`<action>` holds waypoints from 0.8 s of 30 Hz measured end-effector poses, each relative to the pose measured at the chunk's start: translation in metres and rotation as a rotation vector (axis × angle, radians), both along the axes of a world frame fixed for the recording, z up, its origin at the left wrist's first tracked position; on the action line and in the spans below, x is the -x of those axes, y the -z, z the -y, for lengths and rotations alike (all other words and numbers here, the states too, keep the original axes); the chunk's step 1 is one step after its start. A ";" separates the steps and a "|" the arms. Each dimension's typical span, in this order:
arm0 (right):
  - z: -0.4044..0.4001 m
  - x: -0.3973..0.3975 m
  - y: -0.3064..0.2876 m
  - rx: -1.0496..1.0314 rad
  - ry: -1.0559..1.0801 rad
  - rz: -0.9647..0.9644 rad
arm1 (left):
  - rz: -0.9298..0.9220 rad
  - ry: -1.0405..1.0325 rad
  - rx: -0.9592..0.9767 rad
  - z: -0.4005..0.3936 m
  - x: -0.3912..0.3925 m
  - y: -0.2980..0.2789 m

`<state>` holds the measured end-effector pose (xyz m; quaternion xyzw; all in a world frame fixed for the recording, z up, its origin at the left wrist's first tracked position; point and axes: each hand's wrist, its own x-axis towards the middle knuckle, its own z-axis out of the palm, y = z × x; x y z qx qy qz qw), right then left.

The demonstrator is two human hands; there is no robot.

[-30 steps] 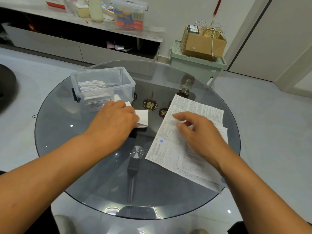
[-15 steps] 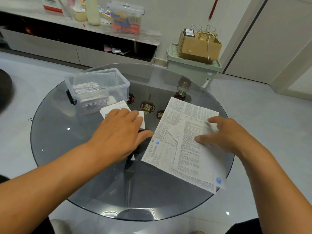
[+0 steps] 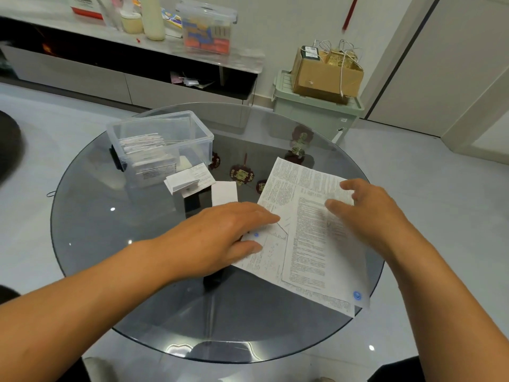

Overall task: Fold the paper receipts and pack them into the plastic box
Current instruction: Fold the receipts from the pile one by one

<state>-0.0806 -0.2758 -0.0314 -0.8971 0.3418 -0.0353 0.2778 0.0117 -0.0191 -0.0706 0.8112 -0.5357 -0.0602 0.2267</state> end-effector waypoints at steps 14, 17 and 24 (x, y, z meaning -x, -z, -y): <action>0.011 0.011 -0.005 -0.168 0.022 0.016 | 0.047 0.025 -0.027 0.004 0.004 -0.002; 0.007 0.012 -0.010 -0.382 0.053 0.030 | 0.047 0.023 -0.022 0.003 0.004 -0.001; -0.001 0.010 -0.009 -0.480 -0.002 0.128 | 0.007 0.044 -0.034 0.006 0.006 -0.005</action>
